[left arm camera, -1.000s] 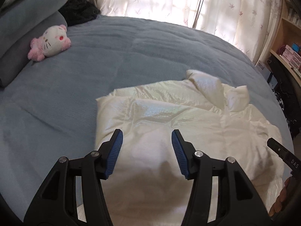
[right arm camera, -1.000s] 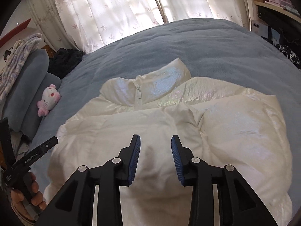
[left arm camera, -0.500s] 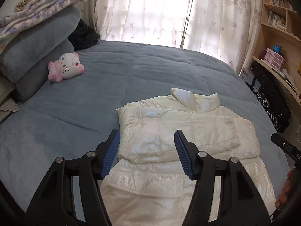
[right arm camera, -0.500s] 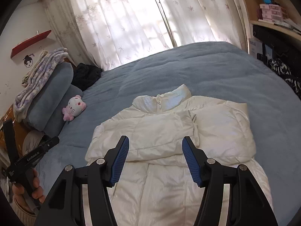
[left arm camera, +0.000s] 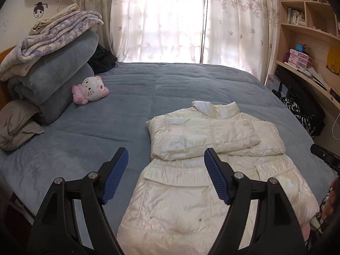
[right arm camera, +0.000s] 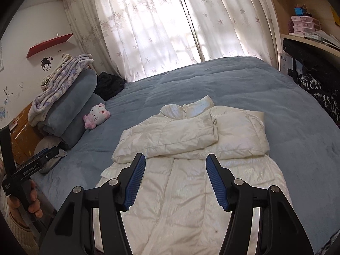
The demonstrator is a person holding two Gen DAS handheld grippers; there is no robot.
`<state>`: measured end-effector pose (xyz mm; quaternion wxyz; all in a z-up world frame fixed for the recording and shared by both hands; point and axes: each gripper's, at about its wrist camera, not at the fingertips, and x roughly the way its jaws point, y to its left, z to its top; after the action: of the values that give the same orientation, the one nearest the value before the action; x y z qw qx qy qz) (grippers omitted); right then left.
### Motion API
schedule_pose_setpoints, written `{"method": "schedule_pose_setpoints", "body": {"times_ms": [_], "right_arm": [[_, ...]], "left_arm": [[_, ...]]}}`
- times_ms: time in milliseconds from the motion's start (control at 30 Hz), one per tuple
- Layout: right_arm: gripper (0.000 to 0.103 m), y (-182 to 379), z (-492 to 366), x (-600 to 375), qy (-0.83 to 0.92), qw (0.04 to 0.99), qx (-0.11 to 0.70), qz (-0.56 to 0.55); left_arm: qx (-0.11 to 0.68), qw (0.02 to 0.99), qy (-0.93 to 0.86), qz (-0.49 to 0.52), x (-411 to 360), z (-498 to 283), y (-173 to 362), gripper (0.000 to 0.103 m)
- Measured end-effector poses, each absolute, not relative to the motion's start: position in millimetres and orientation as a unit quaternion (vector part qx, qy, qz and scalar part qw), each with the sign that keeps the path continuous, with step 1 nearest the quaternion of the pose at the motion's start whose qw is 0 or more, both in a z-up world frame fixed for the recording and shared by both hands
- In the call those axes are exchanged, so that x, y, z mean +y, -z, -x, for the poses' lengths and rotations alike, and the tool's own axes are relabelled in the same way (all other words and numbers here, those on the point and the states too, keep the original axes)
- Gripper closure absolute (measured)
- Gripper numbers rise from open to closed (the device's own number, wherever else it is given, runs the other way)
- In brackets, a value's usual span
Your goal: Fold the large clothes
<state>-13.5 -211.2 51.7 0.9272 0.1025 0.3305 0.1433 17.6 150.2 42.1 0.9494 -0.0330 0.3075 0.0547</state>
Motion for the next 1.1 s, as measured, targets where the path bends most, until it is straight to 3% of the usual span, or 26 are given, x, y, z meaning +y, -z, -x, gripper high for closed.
{"method": "schedule_pose_setpoints", "body": {"times_ms": [67, 200, 400, 1100], "right_arm": [[0.042, -55, 29, -221, -0.145, 0.928, 0.327, -0.106], [0.029, -61, 65, -246, -0.139, 0.933, 0.311, -0.116], [0.023, -59, 102, -286, -0.13, 0.933, 0.316, -0.116], [0.023, 89, 146, -447, -0.011, 0.885, 0.437, -0.16]], "left_arm": [[0.315, 0.947, -0.056, 0.035, 153, -1, -42, 0.031], [0.318, 0.946, -0.053, 0.023, 154, 26, -40, 0.031], [0.334, 0.941, -0.038, 0.031, 170, 52, -22, 0.025], [0.468, 0.864, 0.007, 0.187, 263, 46, 154, 0.025]]}}
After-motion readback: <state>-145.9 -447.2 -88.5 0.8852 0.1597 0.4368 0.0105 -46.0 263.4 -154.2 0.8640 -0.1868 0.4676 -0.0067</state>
